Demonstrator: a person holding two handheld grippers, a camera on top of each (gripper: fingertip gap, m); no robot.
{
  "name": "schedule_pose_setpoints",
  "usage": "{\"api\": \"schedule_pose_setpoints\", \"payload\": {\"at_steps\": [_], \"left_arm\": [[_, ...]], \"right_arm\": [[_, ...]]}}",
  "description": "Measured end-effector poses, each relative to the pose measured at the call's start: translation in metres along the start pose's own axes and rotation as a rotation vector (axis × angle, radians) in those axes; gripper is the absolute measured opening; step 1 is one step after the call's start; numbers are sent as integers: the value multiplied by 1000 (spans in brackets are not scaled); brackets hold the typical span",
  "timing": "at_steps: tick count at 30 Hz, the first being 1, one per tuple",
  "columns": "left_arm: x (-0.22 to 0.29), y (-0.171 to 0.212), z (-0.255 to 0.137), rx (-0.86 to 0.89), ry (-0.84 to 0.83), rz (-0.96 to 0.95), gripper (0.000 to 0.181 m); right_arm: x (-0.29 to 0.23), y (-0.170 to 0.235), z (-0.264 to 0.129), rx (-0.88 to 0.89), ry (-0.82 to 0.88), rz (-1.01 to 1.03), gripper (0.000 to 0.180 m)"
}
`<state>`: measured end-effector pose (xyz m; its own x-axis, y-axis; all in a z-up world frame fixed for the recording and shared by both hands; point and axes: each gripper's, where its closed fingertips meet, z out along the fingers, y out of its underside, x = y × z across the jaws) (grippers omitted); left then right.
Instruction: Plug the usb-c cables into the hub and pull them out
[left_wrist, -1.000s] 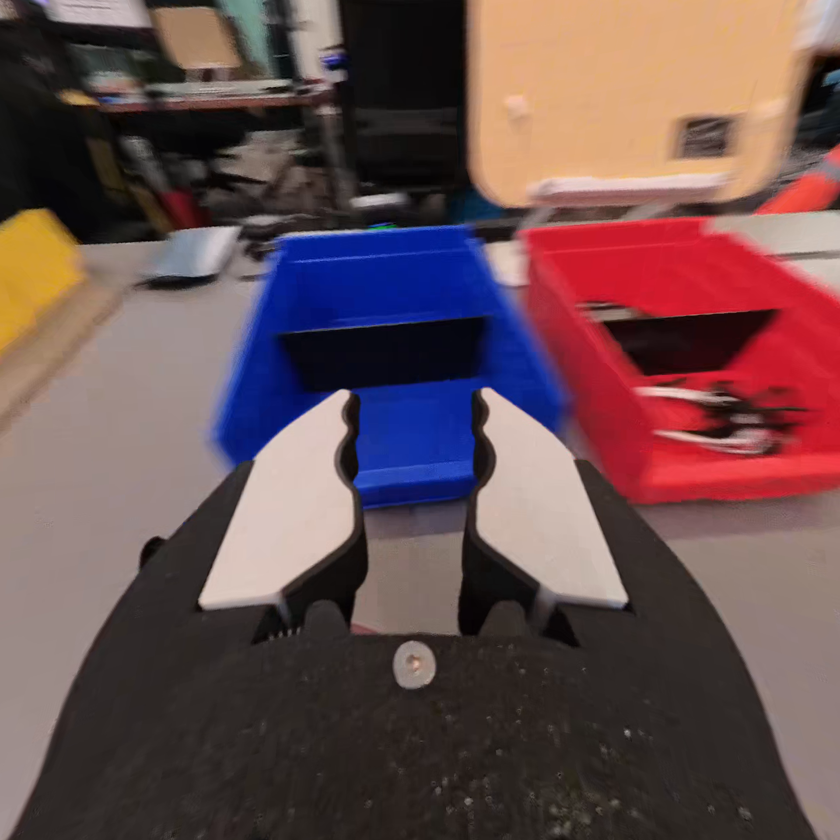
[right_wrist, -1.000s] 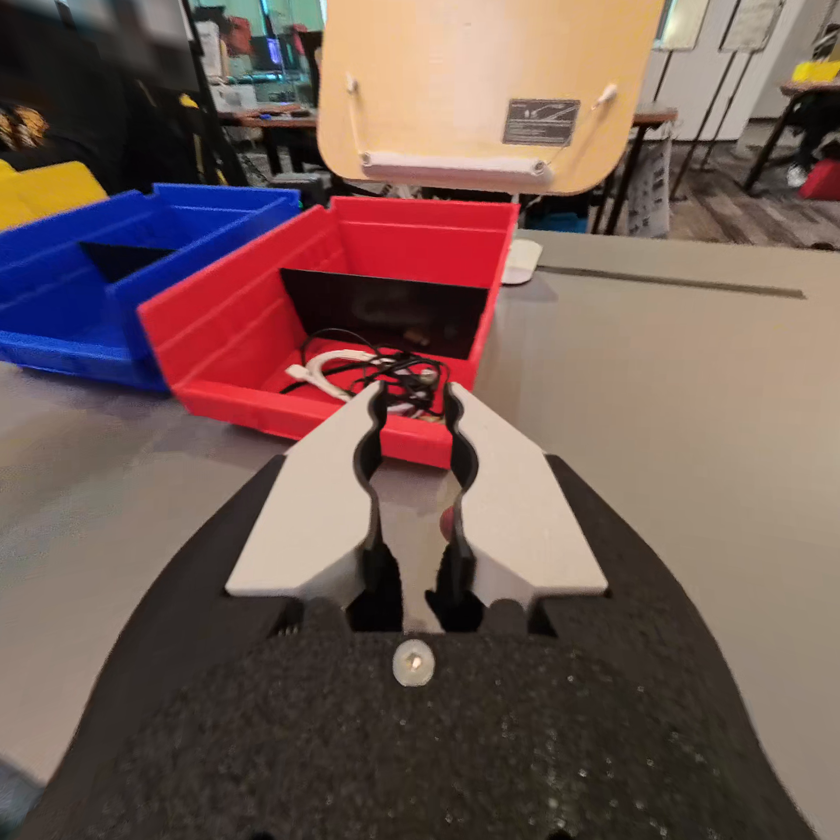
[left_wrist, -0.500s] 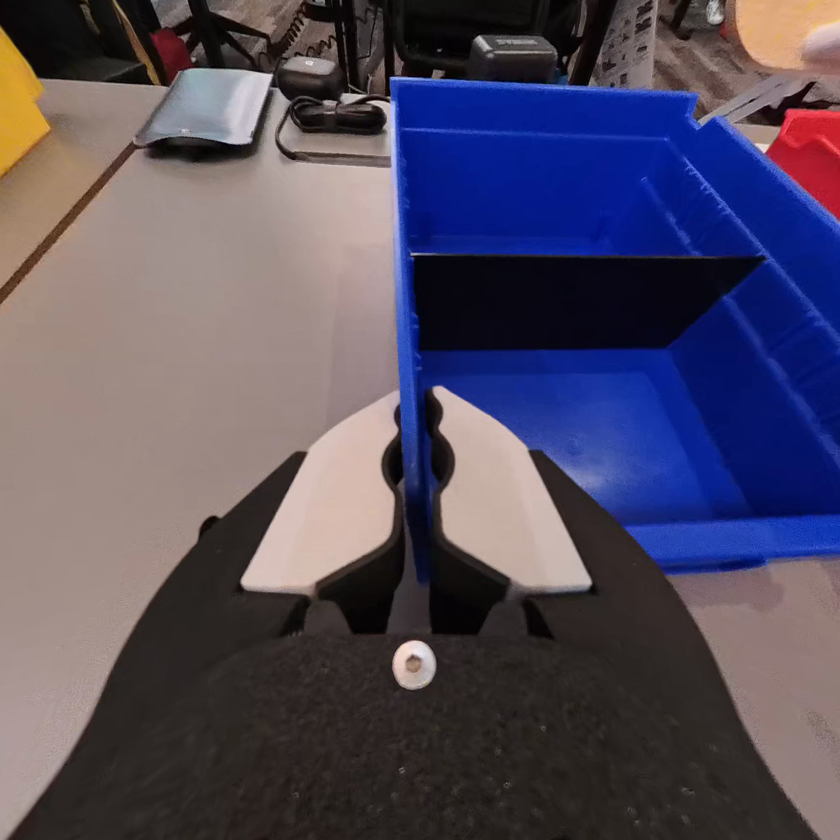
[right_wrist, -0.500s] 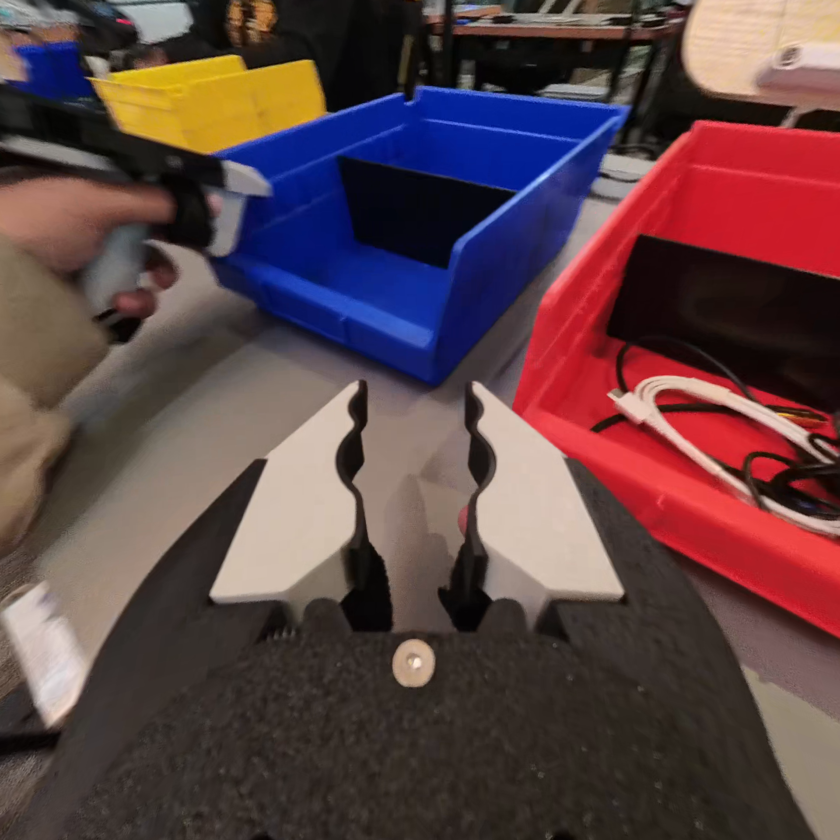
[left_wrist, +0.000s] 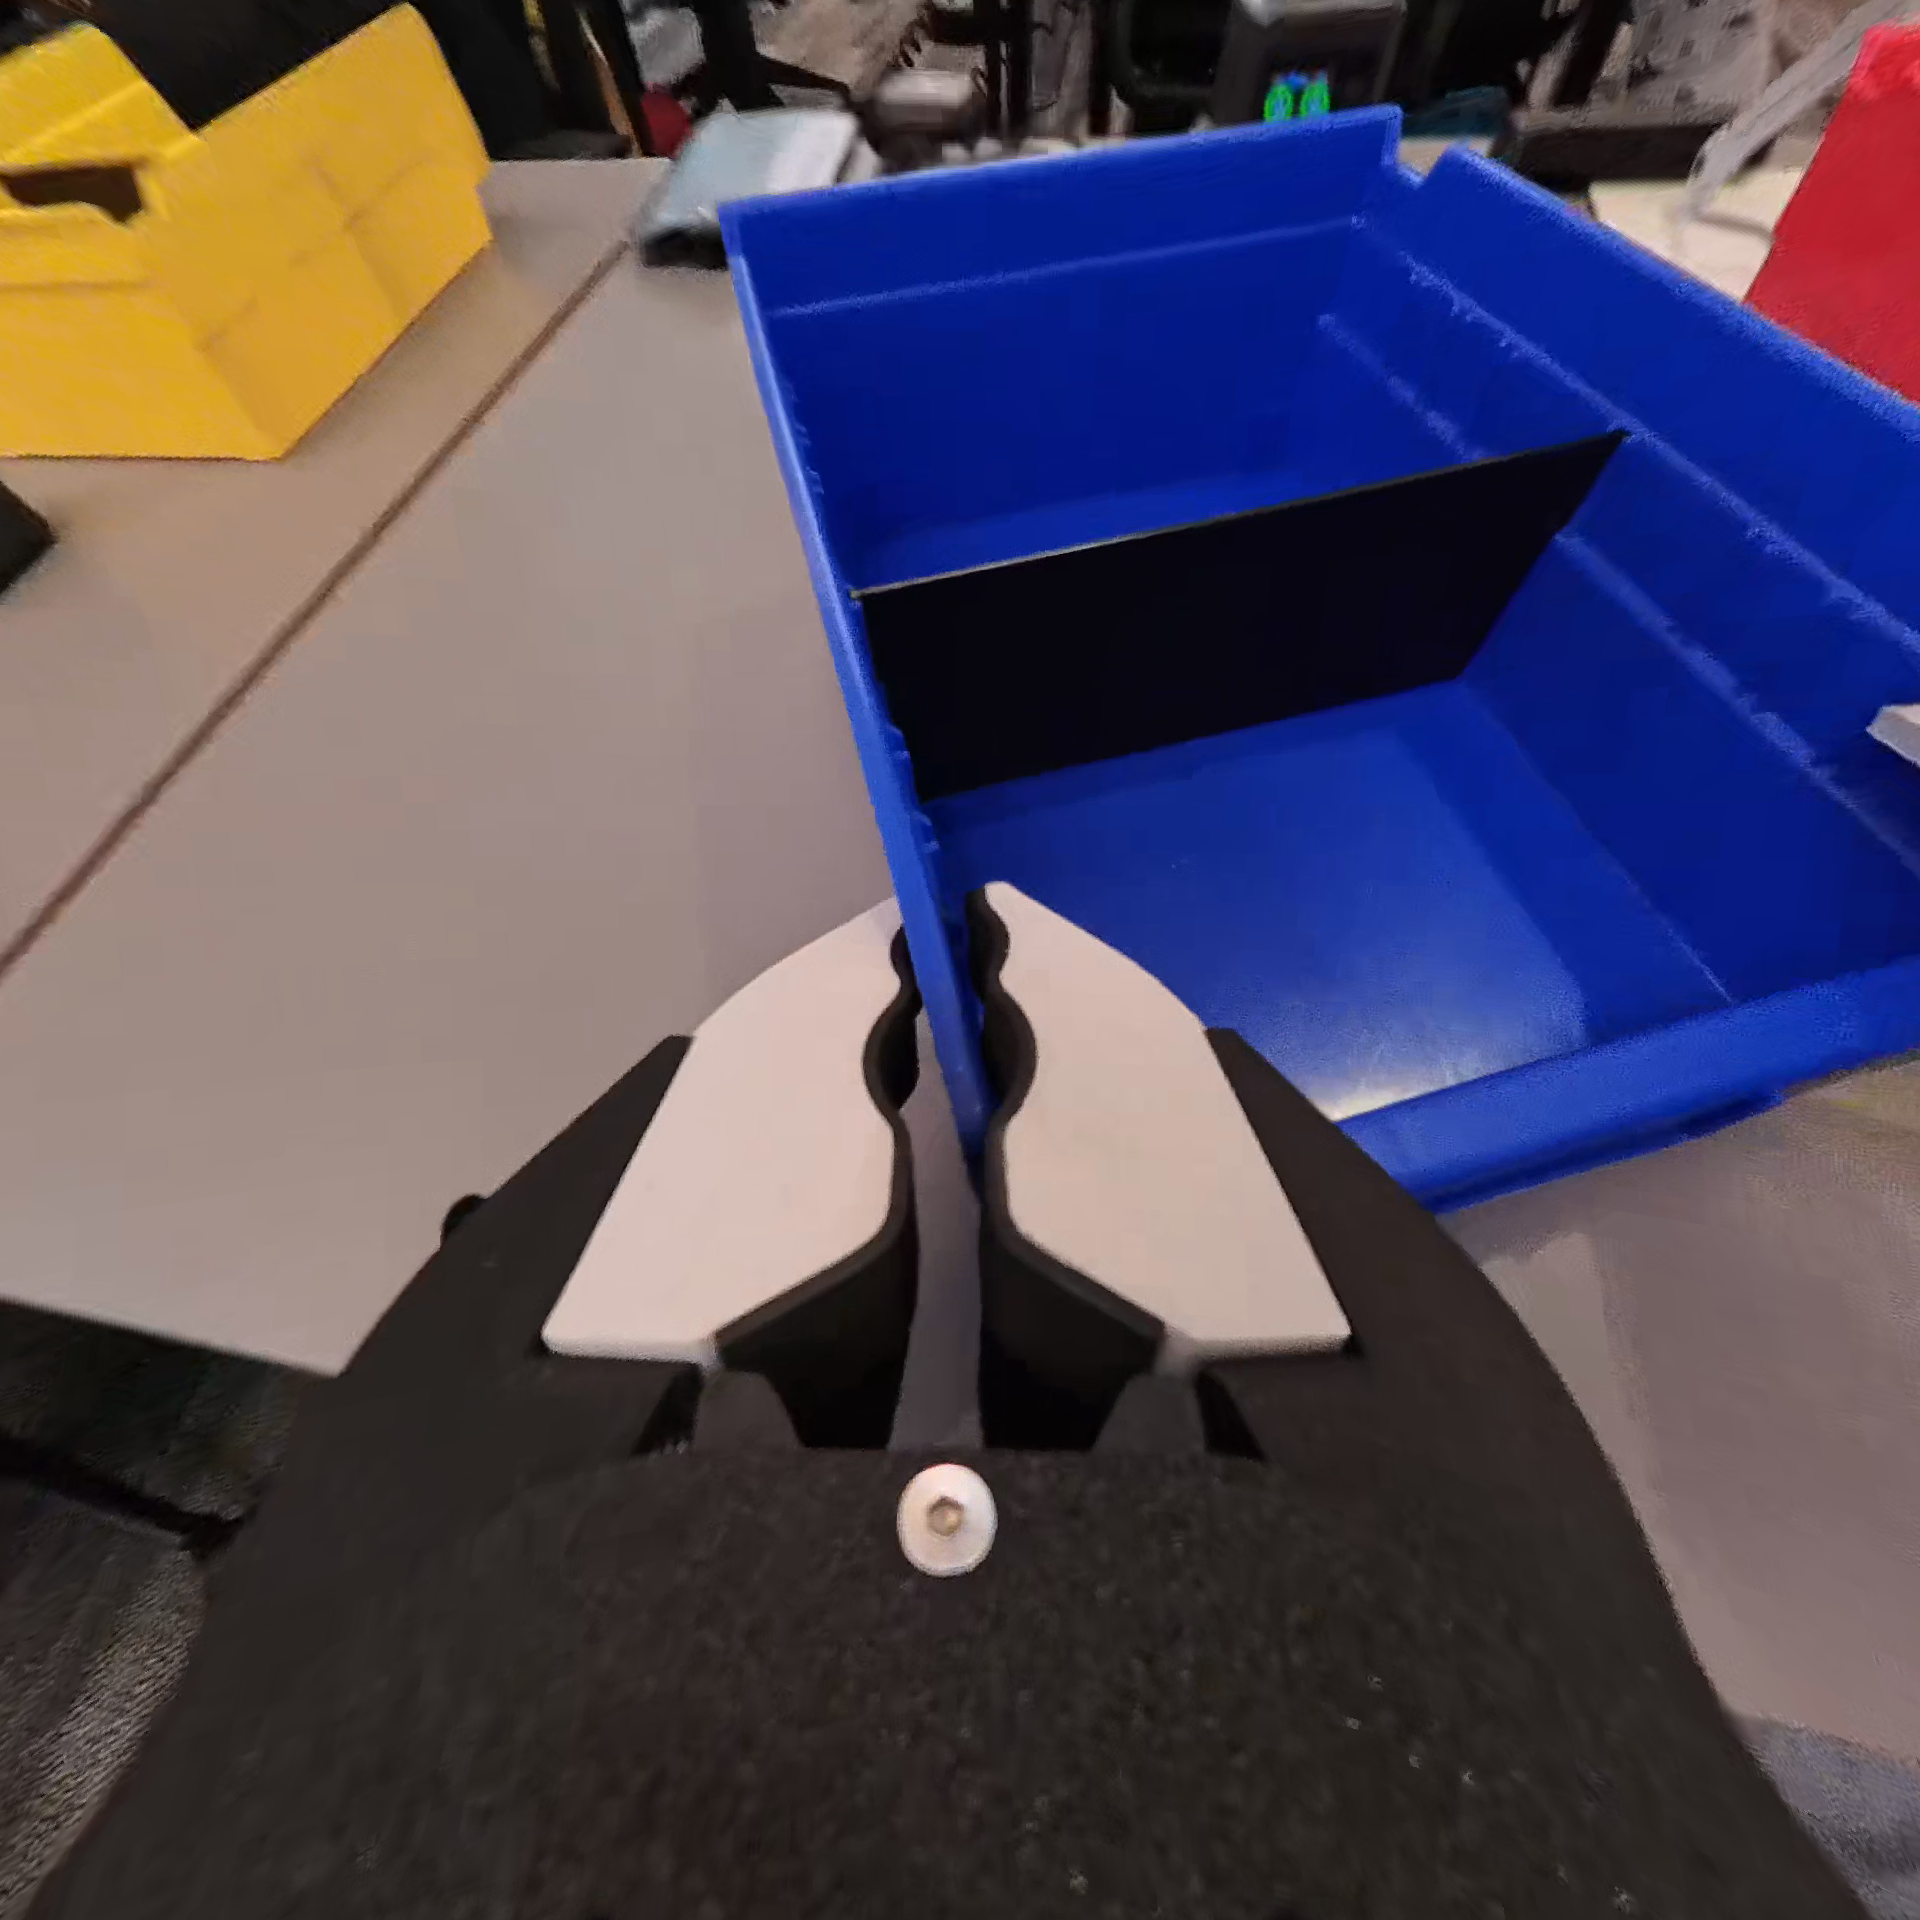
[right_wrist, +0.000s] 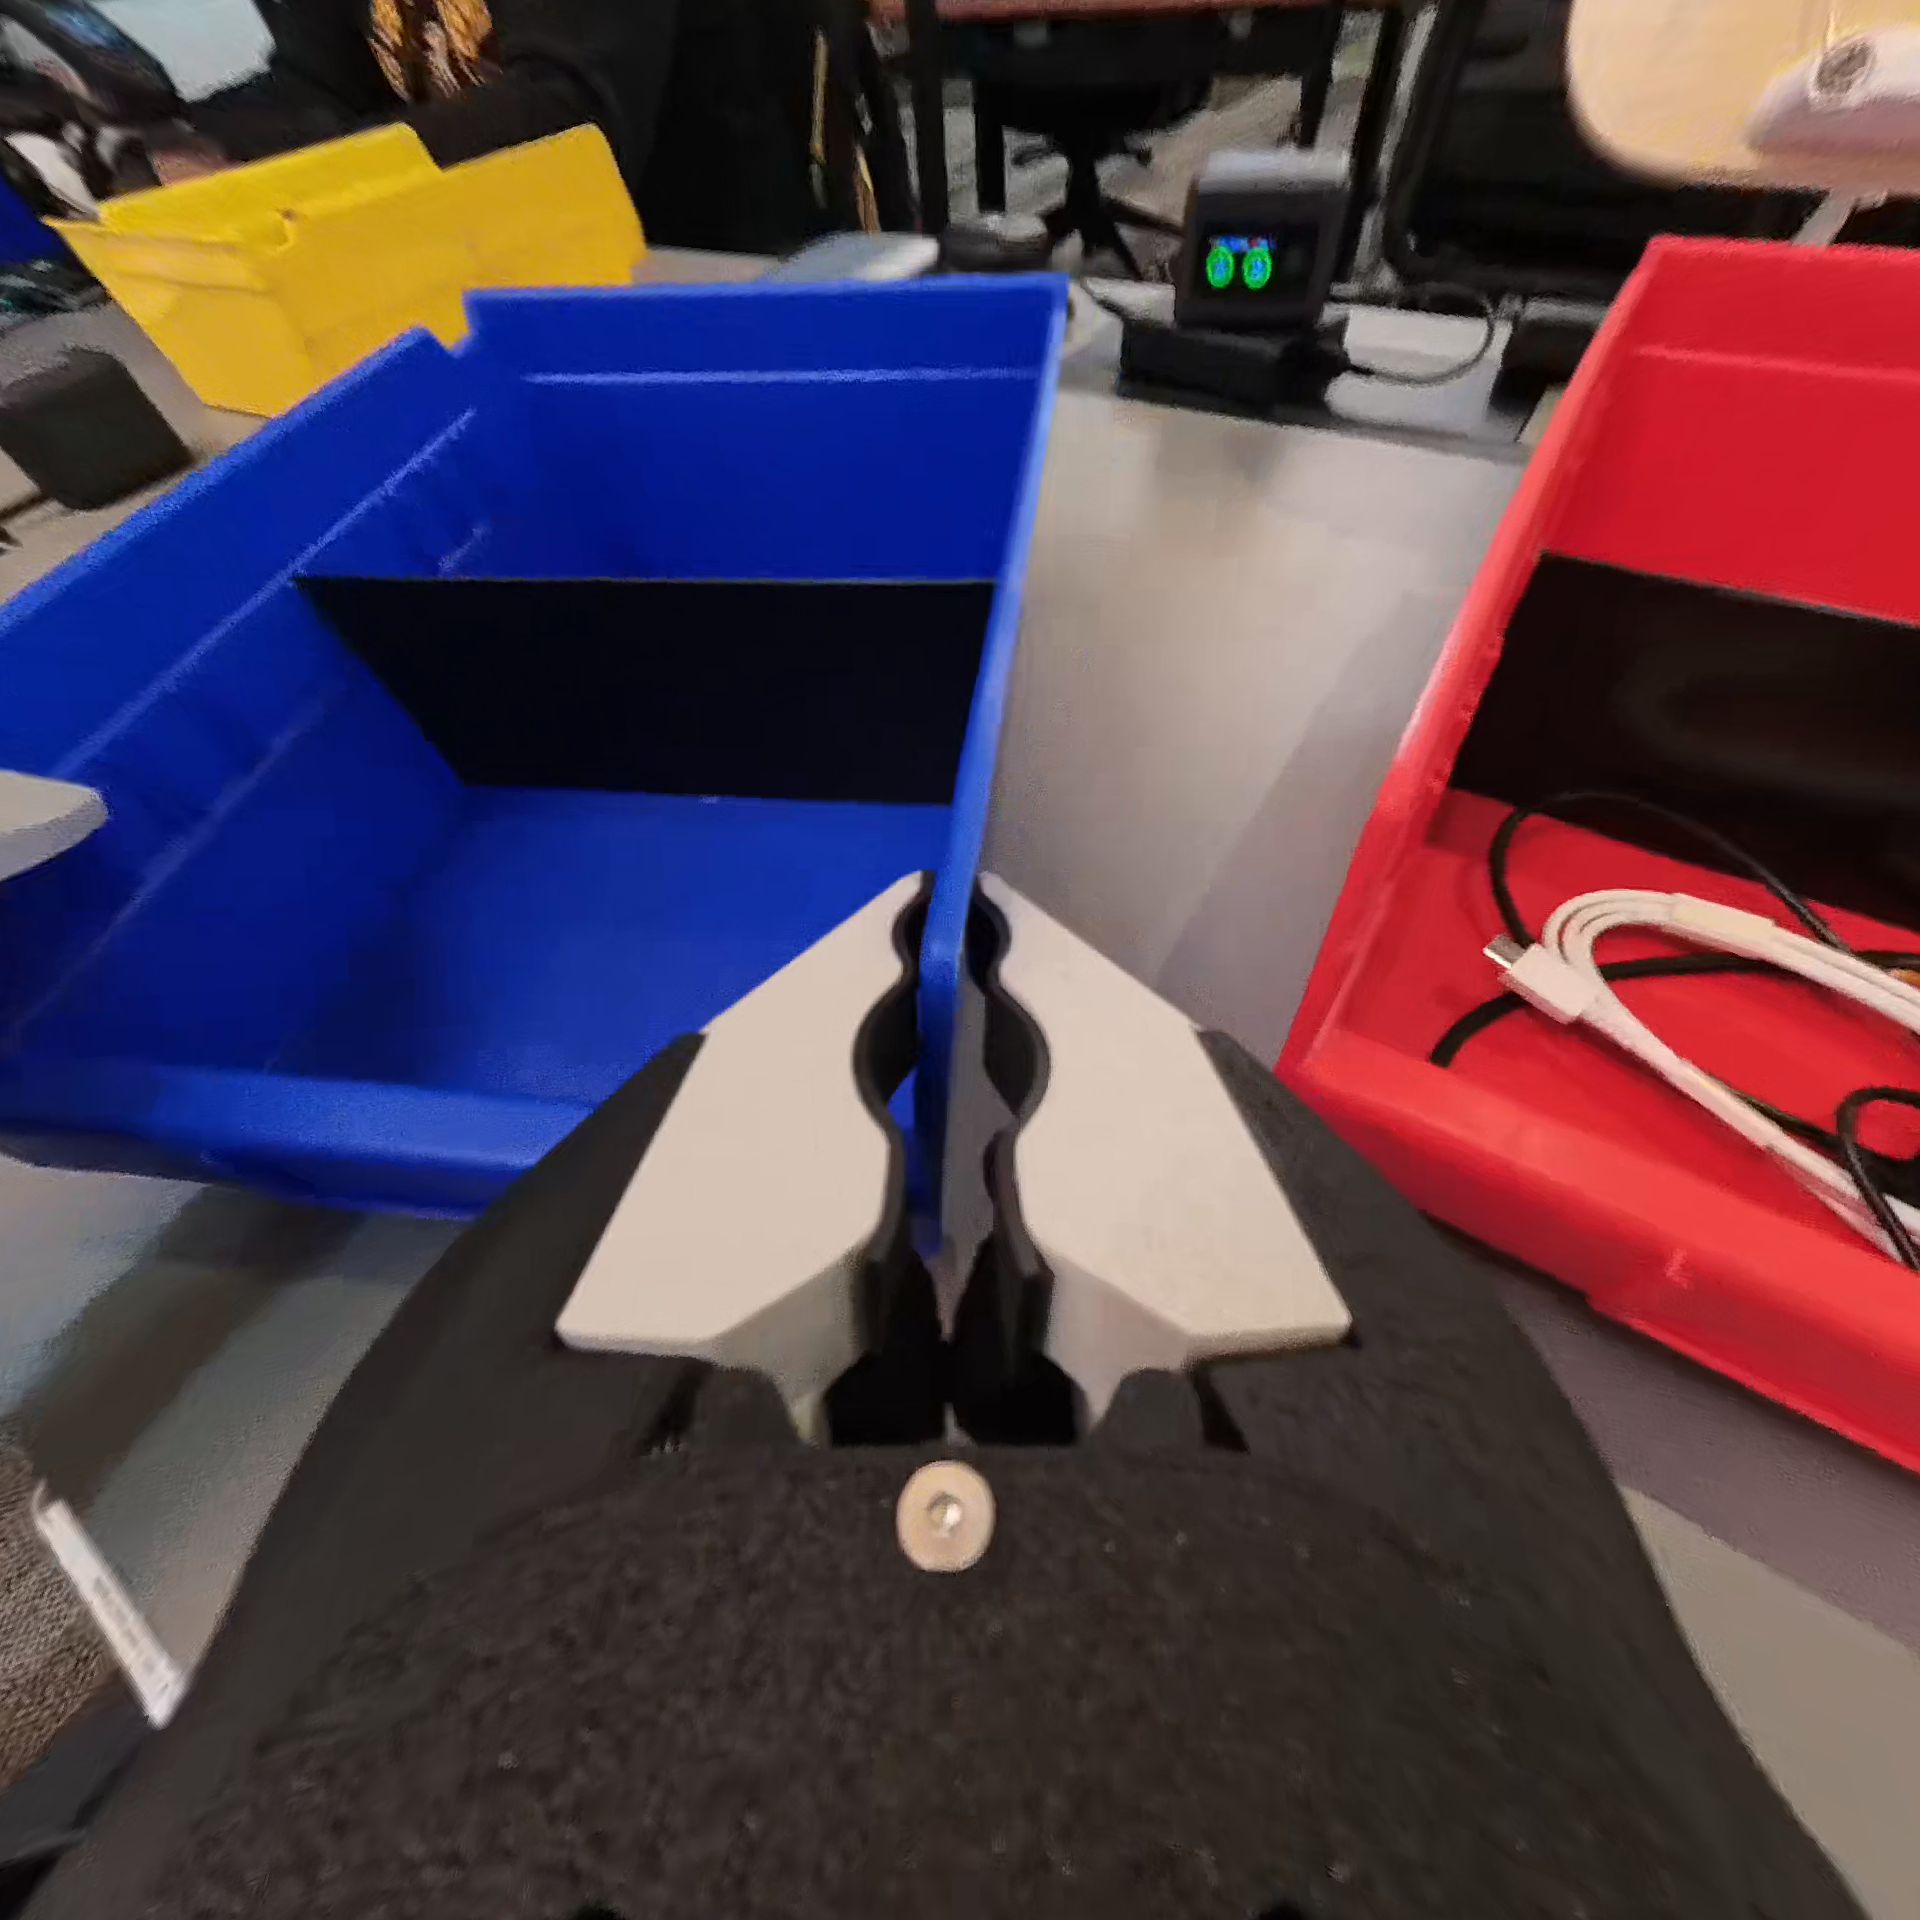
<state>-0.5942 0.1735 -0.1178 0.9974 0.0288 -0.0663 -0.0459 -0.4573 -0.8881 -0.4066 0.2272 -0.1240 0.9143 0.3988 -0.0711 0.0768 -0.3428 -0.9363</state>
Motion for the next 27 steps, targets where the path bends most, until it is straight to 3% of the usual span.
{"api": "schedule_pose_setpoints", "payload": {"at_steps": [3,8,12,17,22,27], "left_arm": [[-4,-23,-27,101,-89,58,5],[28,-112,-71,328,-116,160,6],[97,-186,-85,479,-23,197,6],[223,-243,-63,566,182,190,7],[376,-236,-35,489,352,201,6],[514,-151,7,253,436,203,9]], "right_arm": [[-9,-18,-17,80,-4,-57,4],[14,-95,-64,309,65,-103,5],[78,-157,-114,442,162,-109,5],[193,-198,-176,524,323,-105,4],[332,-161,-222,440,501,-49,4],[464,-58,-234,193,454,73,4]]}}
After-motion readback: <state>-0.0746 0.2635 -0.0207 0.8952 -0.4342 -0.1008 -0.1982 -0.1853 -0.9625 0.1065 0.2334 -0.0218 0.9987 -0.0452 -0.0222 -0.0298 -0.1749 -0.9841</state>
